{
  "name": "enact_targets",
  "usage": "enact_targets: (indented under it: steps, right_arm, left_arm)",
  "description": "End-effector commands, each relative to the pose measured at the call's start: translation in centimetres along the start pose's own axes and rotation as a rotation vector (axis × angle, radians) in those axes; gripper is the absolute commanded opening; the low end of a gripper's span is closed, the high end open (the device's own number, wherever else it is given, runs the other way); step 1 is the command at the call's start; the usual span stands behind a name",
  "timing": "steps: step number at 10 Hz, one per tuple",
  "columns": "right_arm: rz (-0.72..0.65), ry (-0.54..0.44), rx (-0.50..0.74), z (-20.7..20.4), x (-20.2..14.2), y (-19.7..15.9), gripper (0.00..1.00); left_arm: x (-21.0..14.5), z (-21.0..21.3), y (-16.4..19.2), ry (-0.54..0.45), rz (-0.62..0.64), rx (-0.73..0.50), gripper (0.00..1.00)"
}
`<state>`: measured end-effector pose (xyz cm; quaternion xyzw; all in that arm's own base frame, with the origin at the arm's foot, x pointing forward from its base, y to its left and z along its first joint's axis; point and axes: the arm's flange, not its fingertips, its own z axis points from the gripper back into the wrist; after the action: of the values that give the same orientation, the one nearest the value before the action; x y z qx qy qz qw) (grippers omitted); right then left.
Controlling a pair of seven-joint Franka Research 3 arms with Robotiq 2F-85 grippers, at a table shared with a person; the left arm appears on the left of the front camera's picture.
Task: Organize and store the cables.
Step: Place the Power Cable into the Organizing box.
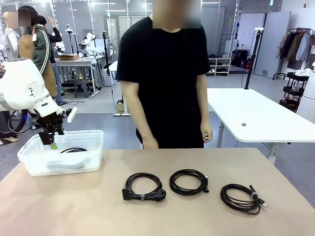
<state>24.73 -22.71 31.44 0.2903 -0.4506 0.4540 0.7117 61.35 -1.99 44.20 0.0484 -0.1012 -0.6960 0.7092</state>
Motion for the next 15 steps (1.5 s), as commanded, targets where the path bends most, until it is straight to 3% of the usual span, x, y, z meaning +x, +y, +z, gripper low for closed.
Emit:
enact_targets:
  steps: [1, 2, 3, 5, 7, 9, 12, 15]
  right_arm:
    - [0.002, -0.013, -0.006, 0.1, 0.3, 0.0, 1.00]
    - [0.002, -0.013, -0.006, 0.1, 0.3, 0.0, 1.00]
    - [0.002, -0.013, -0.006, 0.1, 0.3, 0.0, 1.00]
    - [0.002, -0.013, -0.006, 0.1, 0.3, 0.0, 1.00]
    - [0.002, -0.013, -0.006, 0.1, 0.3, 0.0, 1.00]
    - [0.002, -0.013, -0.006, 0.1, 0.3, 0.0, 1.00]
    - [0.002, -0.013, -0.006, 0.1, 0.3, 0.0, 1.00]
    - [0.002, -0.013, -0.006, 0.1, 0.3, 0.0, 1.00]
  left_arm:
    - [-0.3, 0.0, 0.3, -0.006, -0.013, 0.003, 1.00]
    - [0.0, 0.0, 0.0, 0.000, 0.000, 0.000, 1.00]
    - [-0.6, 1.5, -1.7, -0.061, 0.053, -0.097, 1.00]
    - [-1.7, 4.8, -6.6, -0.115, 0.092, -0.146, 1.00]
    - [-4.9, 8.8, -10.9, -0.273, 0.147, -0.127, 1.00]
    - [-8.2, 8.7, -16.3, -0.503, 0.194, -0.144, 1.00]
    - [-9.6, 8.2, -21.8, -0.694, 0.213, -0.046, 1.00]
    - [-7.1, 8.2, -24.3, -0.691, 0.199, -0.025, 1.00]
